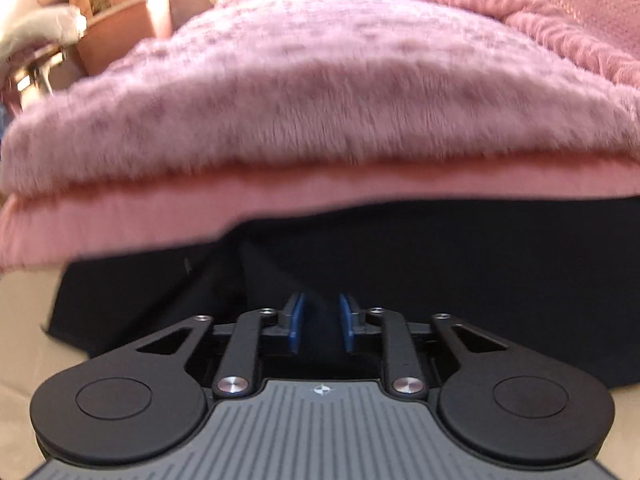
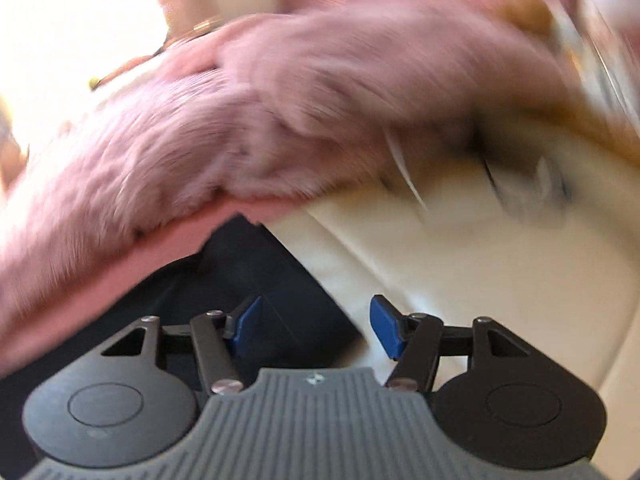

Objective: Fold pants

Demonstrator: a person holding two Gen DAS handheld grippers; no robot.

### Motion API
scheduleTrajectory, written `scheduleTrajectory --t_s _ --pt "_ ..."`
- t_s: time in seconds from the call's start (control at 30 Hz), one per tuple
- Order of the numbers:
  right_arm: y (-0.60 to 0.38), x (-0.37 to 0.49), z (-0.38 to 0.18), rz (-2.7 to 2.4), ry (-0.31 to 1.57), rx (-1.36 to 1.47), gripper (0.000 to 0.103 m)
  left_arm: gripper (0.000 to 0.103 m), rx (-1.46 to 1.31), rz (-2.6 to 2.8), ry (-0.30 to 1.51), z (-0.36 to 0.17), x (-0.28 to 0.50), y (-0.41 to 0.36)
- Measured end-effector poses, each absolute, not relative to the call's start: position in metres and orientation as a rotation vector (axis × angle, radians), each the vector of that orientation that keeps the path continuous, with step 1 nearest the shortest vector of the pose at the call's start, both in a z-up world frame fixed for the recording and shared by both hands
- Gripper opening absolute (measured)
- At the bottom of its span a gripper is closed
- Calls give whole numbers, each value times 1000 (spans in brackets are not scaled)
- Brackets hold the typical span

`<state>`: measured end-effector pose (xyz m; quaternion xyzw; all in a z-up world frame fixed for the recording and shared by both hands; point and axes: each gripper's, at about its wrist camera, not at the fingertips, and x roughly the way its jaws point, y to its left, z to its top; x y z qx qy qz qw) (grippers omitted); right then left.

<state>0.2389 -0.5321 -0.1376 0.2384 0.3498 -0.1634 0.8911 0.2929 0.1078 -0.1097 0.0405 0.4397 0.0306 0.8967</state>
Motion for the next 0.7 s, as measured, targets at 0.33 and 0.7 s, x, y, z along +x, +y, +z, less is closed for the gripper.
scheduleTrajectory --t_s 0.33,0.7 --pt "-539 238 -182 -404 612 897 28 10 94 108 980 -130 293 100" --pt "-560 209 -166 -565 627 723 2 5 69 32 1064 -127 263 64"
